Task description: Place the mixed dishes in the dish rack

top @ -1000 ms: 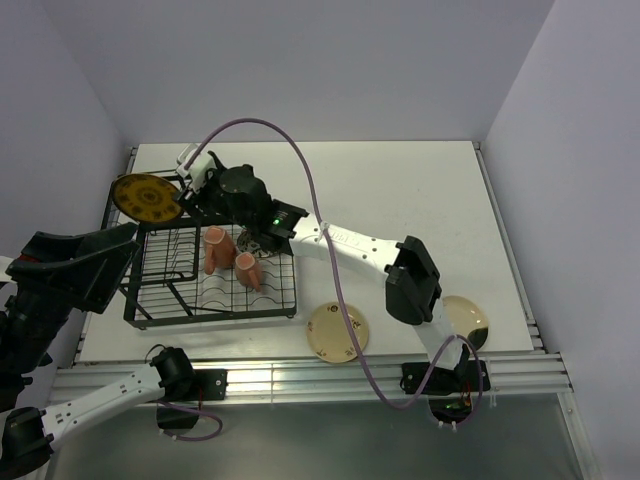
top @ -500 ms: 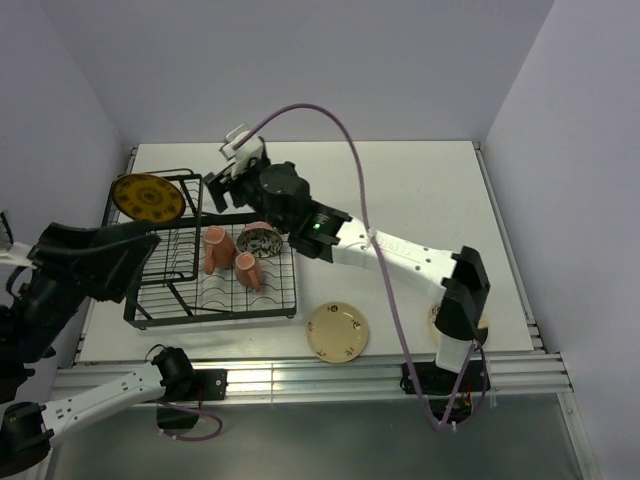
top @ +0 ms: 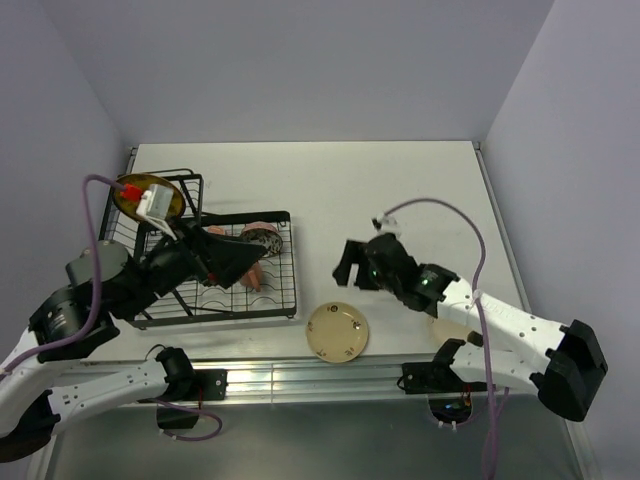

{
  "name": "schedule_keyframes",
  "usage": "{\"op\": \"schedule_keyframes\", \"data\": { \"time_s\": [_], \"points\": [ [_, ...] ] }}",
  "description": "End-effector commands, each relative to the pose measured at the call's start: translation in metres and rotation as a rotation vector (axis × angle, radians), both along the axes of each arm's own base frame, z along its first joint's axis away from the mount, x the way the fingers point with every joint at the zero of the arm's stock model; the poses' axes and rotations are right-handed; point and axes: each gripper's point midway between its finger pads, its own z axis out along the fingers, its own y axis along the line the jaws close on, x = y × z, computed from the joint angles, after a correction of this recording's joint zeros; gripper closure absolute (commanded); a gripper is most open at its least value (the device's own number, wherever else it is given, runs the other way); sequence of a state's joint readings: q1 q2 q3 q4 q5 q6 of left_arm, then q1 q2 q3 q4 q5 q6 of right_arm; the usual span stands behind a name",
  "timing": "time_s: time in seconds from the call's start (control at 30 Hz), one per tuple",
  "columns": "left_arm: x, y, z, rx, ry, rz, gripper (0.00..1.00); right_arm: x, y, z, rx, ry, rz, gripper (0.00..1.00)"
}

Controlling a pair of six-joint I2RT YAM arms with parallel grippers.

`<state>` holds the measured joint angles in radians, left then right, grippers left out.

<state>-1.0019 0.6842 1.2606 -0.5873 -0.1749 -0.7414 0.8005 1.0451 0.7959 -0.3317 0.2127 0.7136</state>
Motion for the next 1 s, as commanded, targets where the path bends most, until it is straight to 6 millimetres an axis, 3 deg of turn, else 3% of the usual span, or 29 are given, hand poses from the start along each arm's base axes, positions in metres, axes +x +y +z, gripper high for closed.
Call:
{"op": "schedule_keyframes", "data": {
  "time_s": [0.0,0.03,0.13,0.17,0.37,0.53,0.73,0.83,0.97],
  "points": [
    [-0.01,-0.015,0.0,-0.063,0.036,-0.081,0.03,-0.043,-0.006,-0.044,0.113,0.216,-0.042,0.11],
    [-0.011,-0.016,0.003,-0.085,0.038,-0.086,0.03,-0.055,-0.015,-0.068,0.101,0.265,-0.052,0.11],
    [-0.012,-0.018,-0.002,-0.088,0.051,-0.095,0.03,-0.07,-0.017,-0.08,0.198,0.312,-0.079,0.15],
    [-0.012,-0.019,-0.004,-0.086,0.058,-0.098,0.03,-0.081,-0.022,-0.099,0.204,0.362,-0.094,0.16],
    [-0.015,-0.017,-0.003,-0.1,0.063,-0.105,0.03,-0.104,-0.038,-0.126,0.237,0.405,-0.131,0.21],
    [-0.016,-0.012,-0.003,-0.105,0.061,-0.097,0.03,-0.126,-0.034,-0.152,0.276,0.478,-0.114,0.3],
    [-0.017,-0.009,-0.009,-0.111,0.07,-0.087,0.03,-0.137,-0.025,-0.163,0.262,0.487,-0.097,0.37],
    [-0.018,-0.007,-0.009,-0.109,0.07,-0.087,0.03,-0.137,-0.025,-0.17,0.242,0.495,-0.123,0.51],
    [-0.019,-0.001,-0.008,-0.105,0.069,-0.073,0.03,-0.14,-0.028,-0.173,0.204,0.479,-0.171,0.78]
  ]
}}
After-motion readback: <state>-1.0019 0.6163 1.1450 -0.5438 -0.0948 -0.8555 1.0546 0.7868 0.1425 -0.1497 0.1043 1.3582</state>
